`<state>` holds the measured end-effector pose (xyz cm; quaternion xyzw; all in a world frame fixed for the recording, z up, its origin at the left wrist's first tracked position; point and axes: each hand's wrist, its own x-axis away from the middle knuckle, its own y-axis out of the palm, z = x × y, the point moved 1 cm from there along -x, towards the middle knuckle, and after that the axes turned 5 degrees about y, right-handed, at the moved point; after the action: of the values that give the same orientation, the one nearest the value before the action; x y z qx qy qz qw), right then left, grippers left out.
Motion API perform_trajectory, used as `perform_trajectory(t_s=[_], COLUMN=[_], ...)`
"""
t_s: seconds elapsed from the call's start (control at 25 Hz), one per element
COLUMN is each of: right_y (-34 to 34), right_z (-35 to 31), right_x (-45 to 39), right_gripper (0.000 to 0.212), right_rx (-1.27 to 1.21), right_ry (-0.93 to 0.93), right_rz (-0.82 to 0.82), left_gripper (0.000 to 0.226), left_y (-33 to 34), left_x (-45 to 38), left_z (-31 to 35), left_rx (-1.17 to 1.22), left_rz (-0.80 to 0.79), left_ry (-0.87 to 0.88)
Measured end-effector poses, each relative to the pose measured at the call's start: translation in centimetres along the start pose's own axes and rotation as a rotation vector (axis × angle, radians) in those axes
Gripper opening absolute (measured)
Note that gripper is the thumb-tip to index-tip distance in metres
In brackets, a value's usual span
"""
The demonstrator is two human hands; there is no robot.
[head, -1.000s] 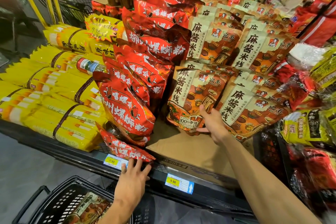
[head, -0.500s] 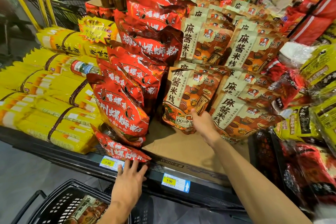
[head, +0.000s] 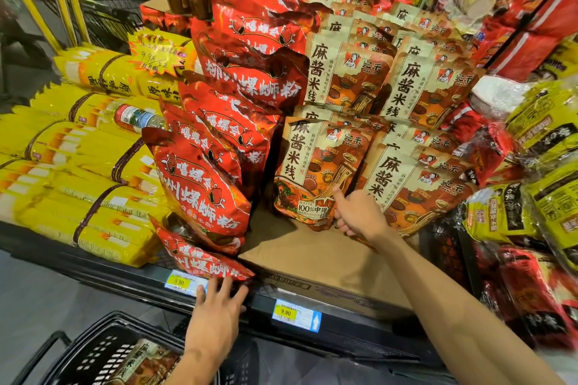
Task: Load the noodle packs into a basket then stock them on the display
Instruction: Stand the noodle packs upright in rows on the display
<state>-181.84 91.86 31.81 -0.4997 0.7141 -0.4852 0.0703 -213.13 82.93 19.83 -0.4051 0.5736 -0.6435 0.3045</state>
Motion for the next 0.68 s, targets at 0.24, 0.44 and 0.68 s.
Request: perform_trajectory(t_s=[0.24,0.44,0.68], right_y=[0.6,-0.6,-2.9], right_z=[-0.3,-1.2,-1.7], right_x=[1.6,3.6,5.2], right_gripper=[0.057,0.029,0.036], right_rx=[0.191,0.348,0.478], right_ry=[-0.186,-0.373,-0.500], right_rz=[0.147,0.270,0.294], left_gripper=[0.057,0.037,0.046], left_y=[-0.2,-1.9,-6.1], left_x=[0.2,1.3,2.7], left_z=[-0.1,-0.1,-1.7], left_rx=[-0.005,-0.001,0.009], left_rz=[-0.040,0.026,0.063], left_ry=[0.011,0.030,-0.084])
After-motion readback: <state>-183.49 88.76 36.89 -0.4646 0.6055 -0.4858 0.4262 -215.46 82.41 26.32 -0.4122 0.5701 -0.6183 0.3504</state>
